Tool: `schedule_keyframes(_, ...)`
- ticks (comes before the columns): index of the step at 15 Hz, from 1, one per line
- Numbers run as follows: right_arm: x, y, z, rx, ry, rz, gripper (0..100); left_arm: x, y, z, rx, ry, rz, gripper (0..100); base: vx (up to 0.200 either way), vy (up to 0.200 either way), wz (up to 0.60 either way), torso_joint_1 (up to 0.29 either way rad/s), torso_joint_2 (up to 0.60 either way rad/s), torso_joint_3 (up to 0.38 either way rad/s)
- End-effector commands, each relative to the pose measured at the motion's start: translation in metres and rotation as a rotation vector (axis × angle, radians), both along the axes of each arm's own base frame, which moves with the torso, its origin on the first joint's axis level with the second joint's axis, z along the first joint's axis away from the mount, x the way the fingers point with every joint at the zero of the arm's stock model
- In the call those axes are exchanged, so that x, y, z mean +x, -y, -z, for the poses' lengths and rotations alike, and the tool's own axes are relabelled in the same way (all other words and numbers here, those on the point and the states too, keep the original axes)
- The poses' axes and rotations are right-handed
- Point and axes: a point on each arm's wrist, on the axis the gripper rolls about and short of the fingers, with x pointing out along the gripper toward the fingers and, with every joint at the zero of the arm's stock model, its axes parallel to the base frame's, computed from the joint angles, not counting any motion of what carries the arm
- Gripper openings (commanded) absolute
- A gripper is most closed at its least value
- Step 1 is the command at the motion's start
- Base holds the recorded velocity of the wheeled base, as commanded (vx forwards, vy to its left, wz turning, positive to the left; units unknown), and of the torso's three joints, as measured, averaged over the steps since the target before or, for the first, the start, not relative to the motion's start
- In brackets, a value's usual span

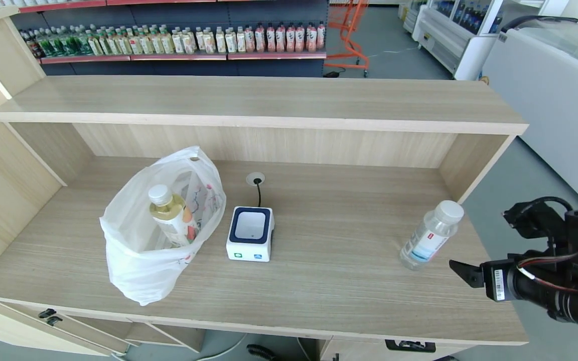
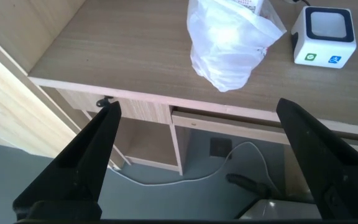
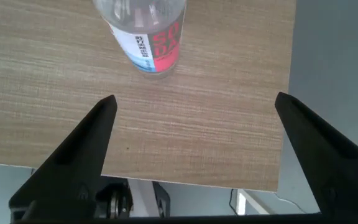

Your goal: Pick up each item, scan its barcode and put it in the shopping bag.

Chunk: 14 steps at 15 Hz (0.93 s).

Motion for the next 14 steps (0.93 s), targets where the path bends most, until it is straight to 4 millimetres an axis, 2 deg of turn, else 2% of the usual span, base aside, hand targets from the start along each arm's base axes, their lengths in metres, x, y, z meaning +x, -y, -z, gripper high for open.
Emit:
schedule_keyframes(1, 0.030, -0.014, 0.029, 0.004, -0.011, -0.027, 100, 0.000, 0.000, 0.000, 0.000, -0.001, 0.000, 100, 0.000, 0.000, 0.00, 0.000, 0.00, 0.000)
schedule_keyframes(4, 0.053, -0.028, 0.043, 0.039, 0.080, -0.088, 100, 0.000, 0.000, 0.000, 0.000, -0.001, 0.000, 100, 0.000, 0.000, 0.00, 0.000, 0.00, 0.000)
schedule_keyframes(8, 0.057, -0.033, 0.053, 0.030, 0.058, -0.098, 100, 0.000, 0.000, 0.000, 0.000, -0.001, 0.000, 100, 0.000, 0.000, 0.00, 0.000, 0.00, 0.000)
schedule_keyframes(14, 0.068, -0.043, 0.058, 0.012, 0.132, -0.148, 100, 0.000, 0.000, 0.000, 0.000, -0.001, 0.000, 100, 0.000, 0.000, 0.00, 0.000, 0.00, 0.000)
